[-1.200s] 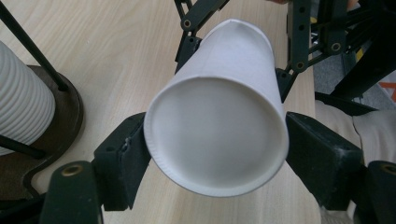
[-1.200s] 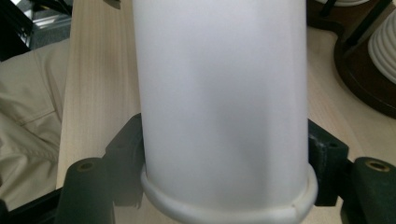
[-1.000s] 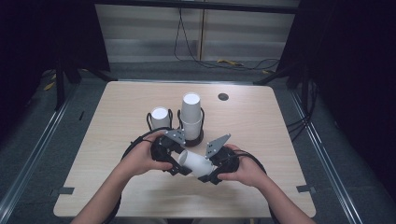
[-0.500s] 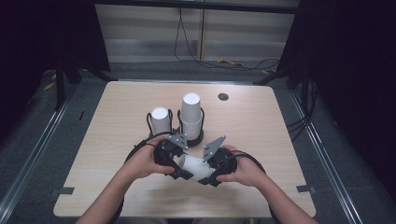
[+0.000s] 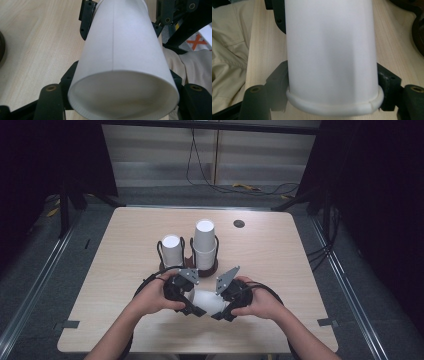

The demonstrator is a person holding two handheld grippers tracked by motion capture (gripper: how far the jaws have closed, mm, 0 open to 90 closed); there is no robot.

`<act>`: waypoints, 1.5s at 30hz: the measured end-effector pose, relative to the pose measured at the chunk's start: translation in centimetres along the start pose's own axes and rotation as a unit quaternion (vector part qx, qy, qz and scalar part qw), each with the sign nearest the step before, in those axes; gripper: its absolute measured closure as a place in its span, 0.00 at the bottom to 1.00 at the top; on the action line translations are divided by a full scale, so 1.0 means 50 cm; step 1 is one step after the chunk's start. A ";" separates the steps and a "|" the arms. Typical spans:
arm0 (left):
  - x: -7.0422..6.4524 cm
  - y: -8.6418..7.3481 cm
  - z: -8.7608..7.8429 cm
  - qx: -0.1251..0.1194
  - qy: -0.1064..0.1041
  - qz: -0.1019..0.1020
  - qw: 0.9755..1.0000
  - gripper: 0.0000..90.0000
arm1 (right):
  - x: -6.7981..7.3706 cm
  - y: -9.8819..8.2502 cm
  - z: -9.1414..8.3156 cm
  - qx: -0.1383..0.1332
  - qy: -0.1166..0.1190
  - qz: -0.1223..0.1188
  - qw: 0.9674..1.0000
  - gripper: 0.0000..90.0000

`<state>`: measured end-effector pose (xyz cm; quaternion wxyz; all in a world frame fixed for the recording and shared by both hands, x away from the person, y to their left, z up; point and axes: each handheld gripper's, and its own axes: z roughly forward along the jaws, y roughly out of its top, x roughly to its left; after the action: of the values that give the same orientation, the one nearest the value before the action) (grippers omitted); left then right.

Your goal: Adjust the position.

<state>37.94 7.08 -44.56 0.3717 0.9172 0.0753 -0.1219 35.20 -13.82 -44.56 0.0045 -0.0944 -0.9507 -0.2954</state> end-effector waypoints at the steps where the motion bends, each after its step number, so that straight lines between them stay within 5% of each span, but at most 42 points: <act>1: 0.001 0.000 -0.003 0.003 0.000 -0.001 1.000 0.39 | -0.001 -0.002 0.000 -0.006 0.000 0.005 1.000 0.28; 13: 0.011 -0.011 -0.055 -0.056 0.010 -0.031 0.998 0.38 | -0.012 -0.037 -0.007 -0.050 -0.020 0.052 0.997 0.21; 21: 0.013 -0.006 -0.081 -0.094 0.019 -0.037 0.995 0.38 | -0.017 -0.064 -0.012 -0.119 -0.021 0.099 0.988 0.22; 37: 0.013 -0.010 -0.073 -0.123 0.027 -0.047 0.991 0.38 | -0.006 -0.073 0.019 -0.179 -0.014 0.125 0.976 0.27; 41: 0.015 -0.013 -0.078 -0.138 0.029 -0.052 0.989 0.38 | -0.005 -0.078 0.023 -0.210 -0.006 0.140 0.968 0.29; 45: 0.013 -0.011 -0.079 -0.148 0.025 -0.054 0.987 0.37 | -0.003 -0.076 0.028 -0.225 -0.005 0.142 0.964 0.32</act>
<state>39.11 10.27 -42.37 0.4944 0.8494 0.1513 -0.1060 34.71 -16.14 -47.86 0.0201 -0.2285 -0.8367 -0.4974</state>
